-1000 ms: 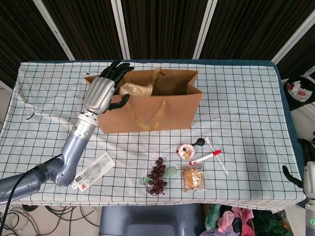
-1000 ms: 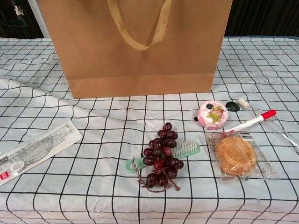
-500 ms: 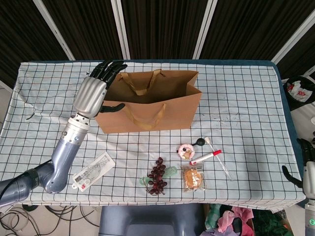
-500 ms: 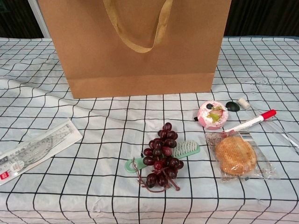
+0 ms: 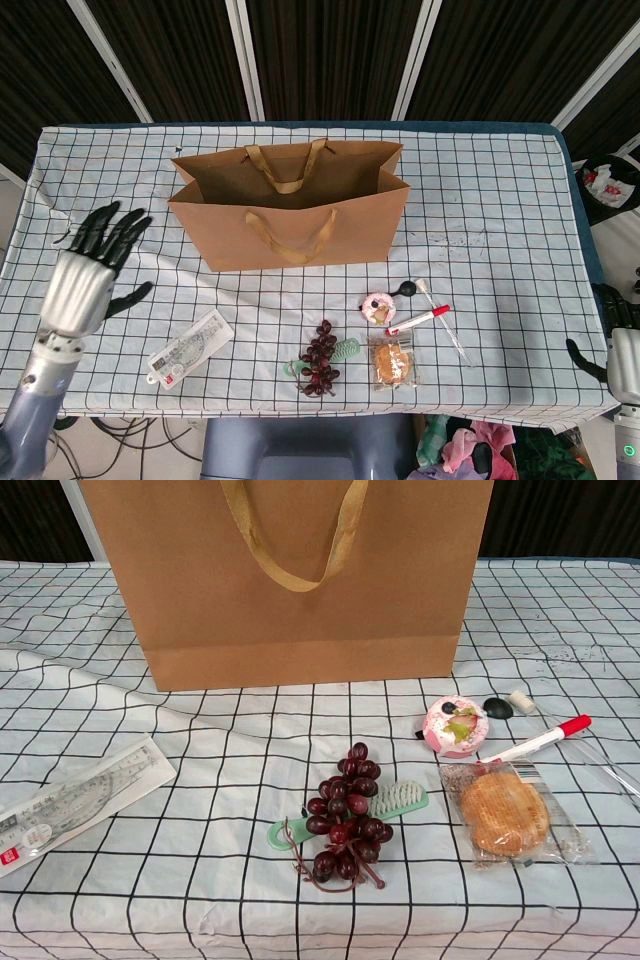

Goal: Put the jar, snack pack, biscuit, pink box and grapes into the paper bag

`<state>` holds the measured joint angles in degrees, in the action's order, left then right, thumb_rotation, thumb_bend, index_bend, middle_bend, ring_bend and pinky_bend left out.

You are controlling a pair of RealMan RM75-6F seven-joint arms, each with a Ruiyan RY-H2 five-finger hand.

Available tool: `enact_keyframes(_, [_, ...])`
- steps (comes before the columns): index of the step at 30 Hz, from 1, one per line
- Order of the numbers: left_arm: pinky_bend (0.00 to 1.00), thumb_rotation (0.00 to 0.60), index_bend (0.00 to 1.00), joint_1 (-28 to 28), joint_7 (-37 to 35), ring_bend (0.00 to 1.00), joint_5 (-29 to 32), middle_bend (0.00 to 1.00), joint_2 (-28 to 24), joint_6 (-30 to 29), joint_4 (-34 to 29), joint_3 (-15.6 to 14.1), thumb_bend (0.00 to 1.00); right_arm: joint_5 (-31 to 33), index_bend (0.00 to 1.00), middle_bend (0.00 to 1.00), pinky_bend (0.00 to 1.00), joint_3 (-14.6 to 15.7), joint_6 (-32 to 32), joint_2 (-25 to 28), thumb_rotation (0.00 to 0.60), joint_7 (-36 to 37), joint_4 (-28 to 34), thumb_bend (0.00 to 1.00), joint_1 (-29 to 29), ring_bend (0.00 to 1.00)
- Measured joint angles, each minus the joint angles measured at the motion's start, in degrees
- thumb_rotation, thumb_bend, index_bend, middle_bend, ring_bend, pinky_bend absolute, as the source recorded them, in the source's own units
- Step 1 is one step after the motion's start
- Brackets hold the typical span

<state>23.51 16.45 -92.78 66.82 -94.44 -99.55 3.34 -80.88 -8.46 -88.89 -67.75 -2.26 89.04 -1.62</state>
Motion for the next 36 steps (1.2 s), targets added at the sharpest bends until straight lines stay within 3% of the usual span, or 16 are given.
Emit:
enact_keyframes(5, [0.13, 0.6, 0.09, -9.6, -1.18, 0.0, 3.73, 0.09, -3.17, -3.27, -1.04, -5.6, 0.04, -4.26, 0.13, 0.12, 0.22, 2.01, 2.13, 0.35, 0.6, 1.61, 0.97, 0.2, -1.3, 0.19])
enact_keyframes(12, [0.09, 0.6, 0.09, -11.76, -8.25, 0.0, 5.2, 0.08, -4.77, 0.15, 0.55, -7.68, 0.05, -9.63, 0.13, 0.11, 0.22, 3.79, 8.76, 3.99, 0.6, 1.66, 6.5, 0.19, -6.07, 0.16])
enact_keyframes(17, [0.07, 0.6, 0.08, -12.98, -10.05, 0.0, 6.66, 0.07, -3.13, 2.02, 4.45, -7.68, 0.07, -10.57, 0.13, 0.09, 0.21, 4.96, 17.36, 7.86, 0.6, -0.65, 13.06, 0.19, -10.05, 0.14])
enact_keyframes(24, [0.07, 0.6, 0.08, -13.73, -13.21, 0.0, 6.05, 0.07, -3.4, 2.43, 4.58, -7.34, 0.07, -8.96, 0.1, 0.09, 0.21, 6.53, 28.04, 10.93, 0.6, -6.42, 23.15, 0.17, -15.06, 0.14])
enact_keyframes(31, [0.07, 0.6, 0.09, -14.43, -13.6, 0.0, 6.68, 0.07, -3.56, 2.87, 4.68, -6.09, 0.06, -5.54, 0.1, 0.09, 0.21, 7.39, 32.29, 10.52, 0.6, -14.26, 27.48, 0.16, -17.39, 0.14])
enact_keyframes(36, [0.07, 0.6, 0.09, -14.71, -13.03, 0.0, 7.32, 0.07, -3.33, 3.28, 4.62, -5.23, 0.07, -3.42, 0.1, 0.1, 0.21, 7.37, 32.06, 5.93, 0.6, -20.71, 27.8, 0.16, -17.97, 0.14])
